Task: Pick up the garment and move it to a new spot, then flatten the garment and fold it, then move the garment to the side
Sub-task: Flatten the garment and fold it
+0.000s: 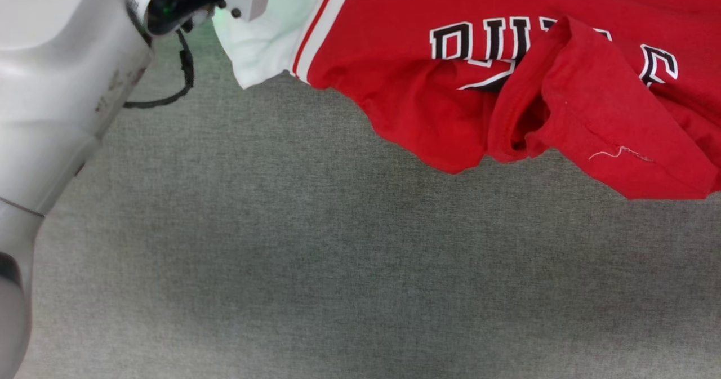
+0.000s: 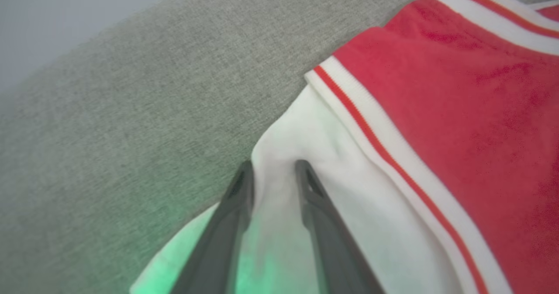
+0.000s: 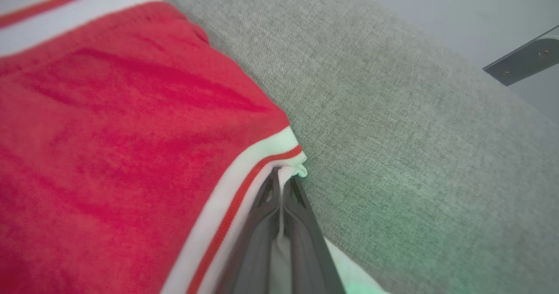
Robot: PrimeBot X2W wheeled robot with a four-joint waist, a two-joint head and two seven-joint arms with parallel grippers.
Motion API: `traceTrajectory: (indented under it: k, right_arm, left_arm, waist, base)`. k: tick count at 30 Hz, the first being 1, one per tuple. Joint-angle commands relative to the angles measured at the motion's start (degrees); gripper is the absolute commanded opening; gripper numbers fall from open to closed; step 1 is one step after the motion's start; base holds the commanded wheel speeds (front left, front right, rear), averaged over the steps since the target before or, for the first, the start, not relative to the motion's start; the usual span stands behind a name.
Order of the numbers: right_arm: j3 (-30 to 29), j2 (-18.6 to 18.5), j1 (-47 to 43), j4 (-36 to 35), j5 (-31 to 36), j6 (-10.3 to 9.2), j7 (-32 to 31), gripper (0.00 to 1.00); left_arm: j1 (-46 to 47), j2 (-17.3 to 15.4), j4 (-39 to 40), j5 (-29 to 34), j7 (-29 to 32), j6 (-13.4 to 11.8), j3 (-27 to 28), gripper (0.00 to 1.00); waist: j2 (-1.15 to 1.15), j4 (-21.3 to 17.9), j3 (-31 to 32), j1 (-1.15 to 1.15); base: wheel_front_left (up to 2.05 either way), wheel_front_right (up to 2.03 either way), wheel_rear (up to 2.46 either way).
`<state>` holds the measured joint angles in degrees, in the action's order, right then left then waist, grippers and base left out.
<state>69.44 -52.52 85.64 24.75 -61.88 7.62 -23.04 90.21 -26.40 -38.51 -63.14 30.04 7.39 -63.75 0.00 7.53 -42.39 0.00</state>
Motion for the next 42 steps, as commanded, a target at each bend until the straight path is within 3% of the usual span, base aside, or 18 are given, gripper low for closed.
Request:
traceTrajectory:
  k: [1, 7, 15, 19, 27, 31, 35, 42]
  right_arm:
    - [6.1, 2.8, -6.3, 2.4, 0.3, -0.24, -0.9, 0.00]
    - [5.4, 3.6, -5.7, 2.3, -0.7, -0.22, 3.5, 0.00]
    - [-1.5, 4.2, 0.3, 10.4, -1.7, -0.18, 17.3, 0.00]
    - [-6.3, 8.9, 5.1, 19.7, 0.7, -0.18, 23.9, 0.00]
    - [-15.7, 19.3, 17.7, 37.4, 3.5, -0.19, 35.8, 0.00]
    - [-19.4, 21.3, 23.6, 41.6, 3.9, -0.20, 37.8, 0.00]
    - [-22.3, 21.8, 26.6, 41.6, 4.3, -0.20, 38.2, 0.00]
    - [-23.6, 21.5, 18.4, 37.1, 7.0, -0.19, 38.3, 0.00]
  left_arm:
    - [-2.5, 0.6, -1.0, -1.5, 0.5, 0.1, -2.3, 0.00]
    - [-1.5, 0.1, -2.4, -2.4, -5.4, 0.0, -3.0, 0.00]
    - [-0.3, -0.2, -5.2, -3.3, -23.6, 0.0, -0.3, 0.00]
    - [2.9, 0.1, -10.5, -3.9, -30.1, -0.1, 2.7, 0.00]
    - [10.8, 5.0, -20.5, -7.2, -42.0, -2.4, 10.4, 0.00]
    - [15.3, 7.2, -22.3, -7.1, -44.8, -3.3, 14.0, 0.00]
    - [18.7, 6.8, -22.4, -6.6, -45.3, -2.5, 20.1, 0.00]
    - [10.3, 7.4, -19.2, -1.4, -45.3, -0.3, 24.9, 0.00]
  waist:
    - [0.00, -0.2, 0.1, 0.00]
    - [0.00, -0.6, 1.7, 0.00]
    - [0.00, -1.2, 6.2, 0.00]
    - [0.00, -1.8, 7.8, 0.00]
    - [0.00, -3.4, 10.4, 0.00]
    - [0.00, -3.5, 11.6, 0.00]
    - [0.00, -3.9, 13.1, 0.00]
    - [0.00, -5.1, 15.7, 0.00]
  base:
    - [0.00, 0.00, 0.00]
    - [0.00, 0.00, 0.00]
    - [0.00, 0.00, 0.00]
    - [0.00, 0.00, 0.00]
    - [0.00, 0.00, 0.00]
    - [0.00, 0.00, 0.00]
    - [0.00, 0.00, 0.00]
    - [0.00, 0.00, 0.00]
